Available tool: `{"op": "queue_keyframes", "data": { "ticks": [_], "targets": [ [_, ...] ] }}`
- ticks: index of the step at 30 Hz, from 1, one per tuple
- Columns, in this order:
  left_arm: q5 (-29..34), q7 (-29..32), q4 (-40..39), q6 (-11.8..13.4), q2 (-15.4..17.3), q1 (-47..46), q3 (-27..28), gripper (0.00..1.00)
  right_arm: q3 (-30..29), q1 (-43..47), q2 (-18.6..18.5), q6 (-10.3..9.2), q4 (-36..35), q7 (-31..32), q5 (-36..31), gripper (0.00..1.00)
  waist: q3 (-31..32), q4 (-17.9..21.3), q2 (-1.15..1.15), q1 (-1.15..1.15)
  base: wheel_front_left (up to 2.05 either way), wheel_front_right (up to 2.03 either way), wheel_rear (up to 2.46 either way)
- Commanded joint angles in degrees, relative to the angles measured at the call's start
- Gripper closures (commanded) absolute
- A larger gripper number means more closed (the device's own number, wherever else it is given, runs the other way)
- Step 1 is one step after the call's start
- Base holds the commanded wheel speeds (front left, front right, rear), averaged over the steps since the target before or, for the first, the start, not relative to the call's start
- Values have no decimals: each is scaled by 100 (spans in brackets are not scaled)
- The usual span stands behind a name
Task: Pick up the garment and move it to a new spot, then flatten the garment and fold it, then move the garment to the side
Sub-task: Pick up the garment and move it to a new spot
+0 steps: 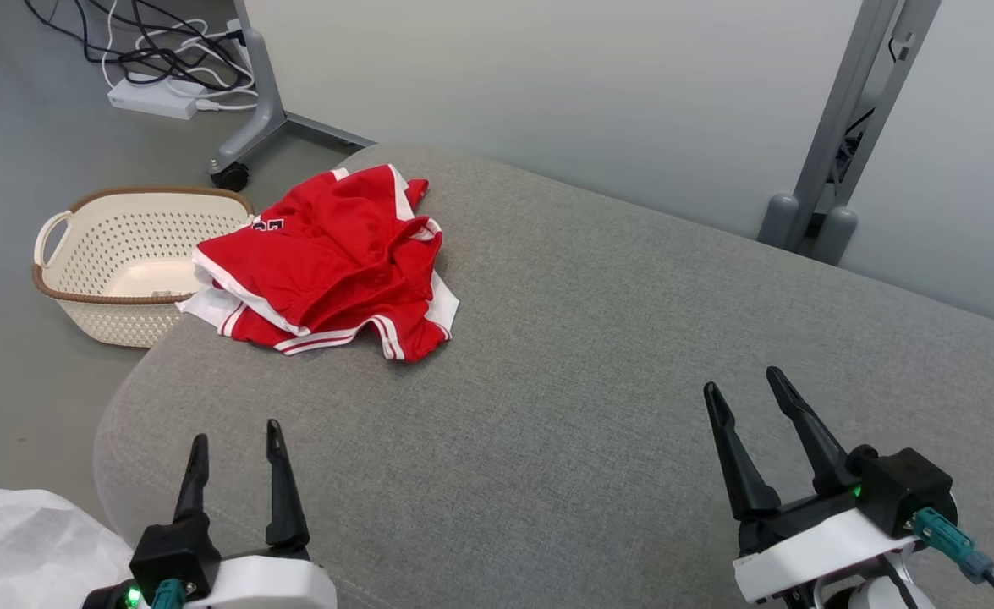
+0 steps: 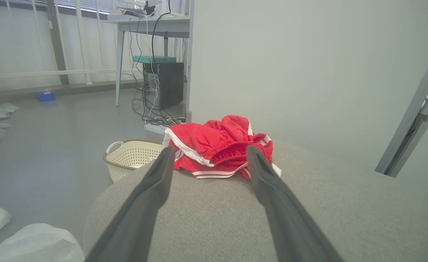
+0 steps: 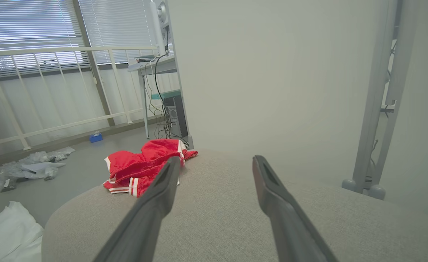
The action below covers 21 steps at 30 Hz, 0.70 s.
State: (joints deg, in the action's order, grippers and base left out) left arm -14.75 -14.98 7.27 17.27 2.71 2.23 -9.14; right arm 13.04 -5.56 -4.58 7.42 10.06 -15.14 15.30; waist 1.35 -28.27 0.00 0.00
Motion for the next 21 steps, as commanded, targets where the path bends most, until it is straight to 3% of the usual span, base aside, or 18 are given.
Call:
{"op": "queue_keyframes", "data": {
  "ticks": [1,12,21],
  "targets": [
    [-64,-20,-68,70,28,64,49,0,26,-71,-57,13,25,-13,42,0,-29,-21,0,0,0,0,0],
    [-301,-20,-179,108,28,38,146,0,99,-107,-101,13,115,-13,129,0,3,3,0,0,0,0,0],
    [-124,-20,-35,-199,27,-180,316,0,-70,68,-56,13,6,-13,57,0,19,12,0,0,0,0,0]
  ]
}}
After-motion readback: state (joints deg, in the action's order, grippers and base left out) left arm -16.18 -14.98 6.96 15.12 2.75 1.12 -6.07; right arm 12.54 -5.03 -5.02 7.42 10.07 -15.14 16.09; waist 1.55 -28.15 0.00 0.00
